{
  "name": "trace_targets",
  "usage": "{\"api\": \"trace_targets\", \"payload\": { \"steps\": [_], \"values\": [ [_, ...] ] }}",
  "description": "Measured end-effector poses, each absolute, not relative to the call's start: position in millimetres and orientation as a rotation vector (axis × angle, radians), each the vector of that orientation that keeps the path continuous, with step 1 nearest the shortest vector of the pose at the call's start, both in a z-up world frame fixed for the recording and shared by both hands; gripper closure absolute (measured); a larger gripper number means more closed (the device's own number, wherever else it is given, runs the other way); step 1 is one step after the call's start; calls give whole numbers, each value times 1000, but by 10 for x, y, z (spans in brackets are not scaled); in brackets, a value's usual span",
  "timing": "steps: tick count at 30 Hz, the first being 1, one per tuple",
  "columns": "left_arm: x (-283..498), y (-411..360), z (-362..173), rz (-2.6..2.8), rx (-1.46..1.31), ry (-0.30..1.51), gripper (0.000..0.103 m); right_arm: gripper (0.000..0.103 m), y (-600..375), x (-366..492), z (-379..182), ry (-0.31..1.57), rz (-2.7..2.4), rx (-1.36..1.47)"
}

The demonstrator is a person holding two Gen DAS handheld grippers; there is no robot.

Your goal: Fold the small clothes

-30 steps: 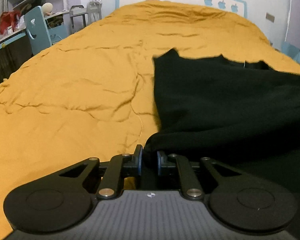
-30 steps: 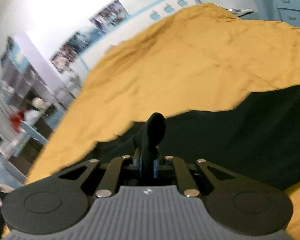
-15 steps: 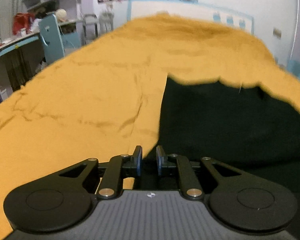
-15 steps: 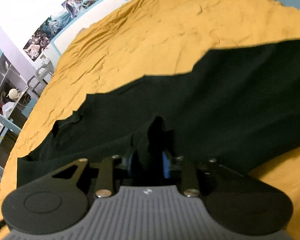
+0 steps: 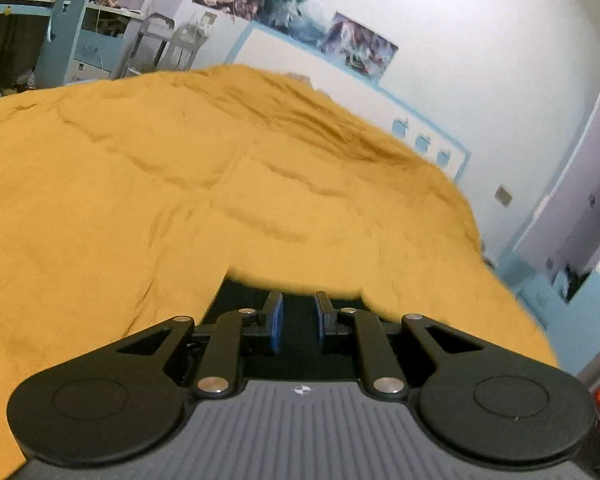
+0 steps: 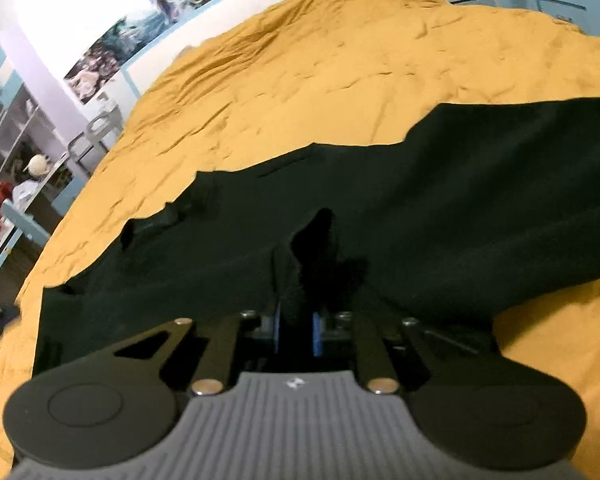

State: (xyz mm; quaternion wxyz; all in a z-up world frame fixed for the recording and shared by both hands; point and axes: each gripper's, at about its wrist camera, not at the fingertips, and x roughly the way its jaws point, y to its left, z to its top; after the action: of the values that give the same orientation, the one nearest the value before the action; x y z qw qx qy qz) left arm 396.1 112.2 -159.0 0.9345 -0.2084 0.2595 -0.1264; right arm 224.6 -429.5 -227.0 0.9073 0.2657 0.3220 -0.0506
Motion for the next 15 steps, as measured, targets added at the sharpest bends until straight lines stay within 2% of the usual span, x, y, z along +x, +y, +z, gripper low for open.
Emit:
{"api": "trace_targets", "payload": {
  "steps": [3,6,10,15],
  "values": [
    [4420,936,-1472,-189,-303,607,85,94,-4327,2266,-2349,677,-104,556],
    [4728,717,-1517,-152,-147,728,80,93,-4358,2289,-2417,674,-100,584],
    [4917,492,-1709,-128,59,857,78,93,-4378,2302,-2442,675,-84,585],
    [4962,432,-1840,-179,126,970,74,93,-4401,2302,-2449,677,-75,594]
  ]
}}
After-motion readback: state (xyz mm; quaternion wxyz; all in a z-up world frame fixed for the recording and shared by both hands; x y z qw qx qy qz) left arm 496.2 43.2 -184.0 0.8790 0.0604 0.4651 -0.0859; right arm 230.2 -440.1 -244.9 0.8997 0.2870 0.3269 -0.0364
